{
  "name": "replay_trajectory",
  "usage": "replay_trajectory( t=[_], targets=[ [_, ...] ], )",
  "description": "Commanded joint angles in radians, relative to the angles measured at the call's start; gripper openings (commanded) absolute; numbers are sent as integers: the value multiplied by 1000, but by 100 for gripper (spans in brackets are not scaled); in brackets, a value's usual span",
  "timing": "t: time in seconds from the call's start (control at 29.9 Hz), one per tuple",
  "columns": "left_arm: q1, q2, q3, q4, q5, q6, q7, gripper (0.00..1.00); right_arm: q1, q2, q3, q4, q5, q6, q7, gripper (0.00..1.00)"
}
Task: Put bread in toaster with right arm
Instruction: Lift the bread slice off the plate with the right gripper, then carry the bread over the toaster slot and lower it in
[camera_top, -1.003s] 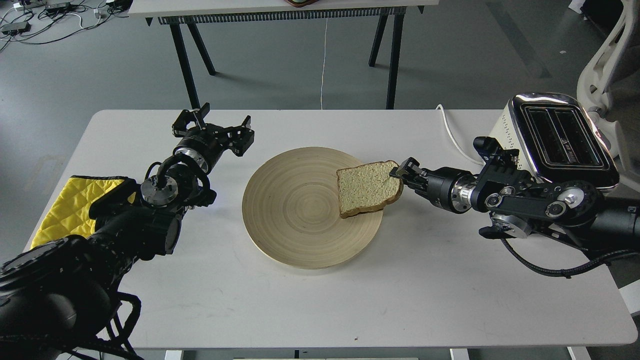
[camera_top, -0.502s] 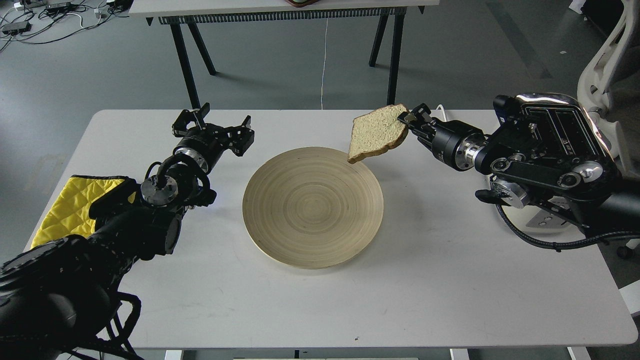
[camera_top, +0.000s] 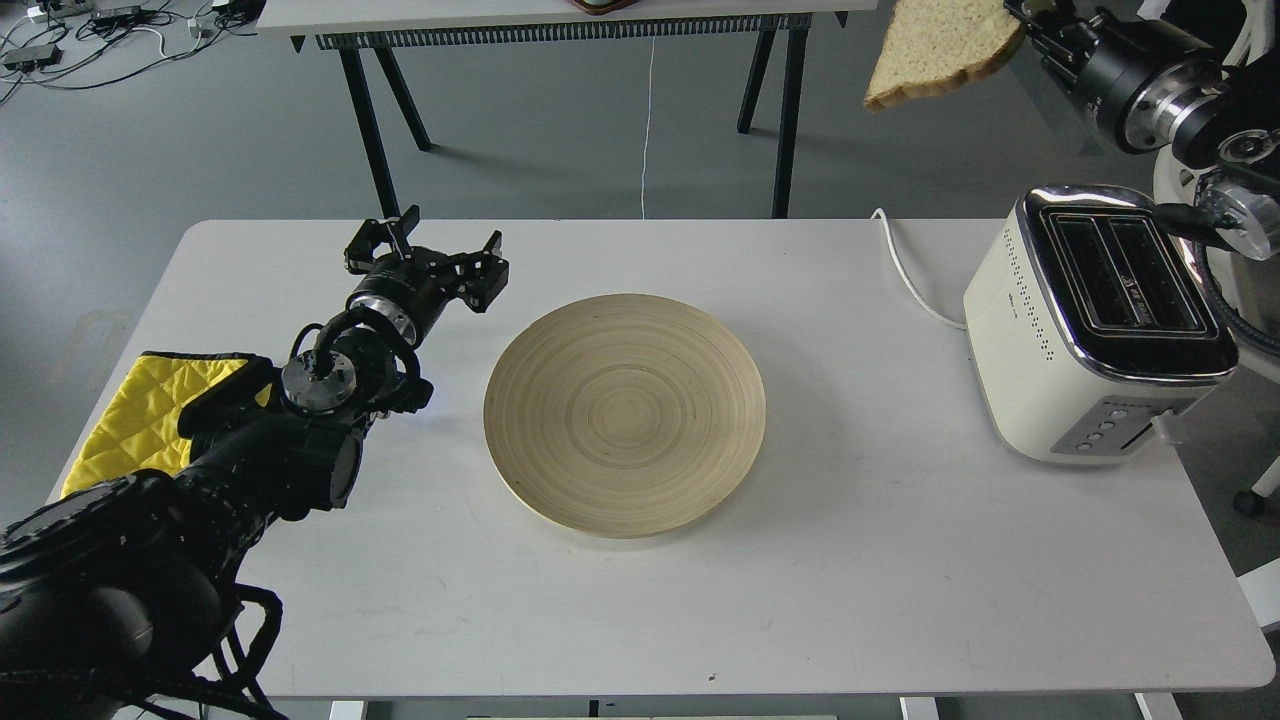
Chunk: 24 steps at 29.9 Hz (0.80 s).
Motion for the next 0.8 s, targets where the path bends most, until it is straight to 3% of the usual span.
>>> replay_trajectory(
  t=[0.0,0.3,0.77],
  targets=[
    [0,0,0,0,0,0,0,100,41,-88,-1,15,-59,89,-8,0],
    [0,0,0,0,0,0,0,100,76,-309,0,49,-193,358,-17,0],
    [0,0,0,0,0,0,0,100,70,-513,-15,224,-372,391,-109,0]
  ],
)
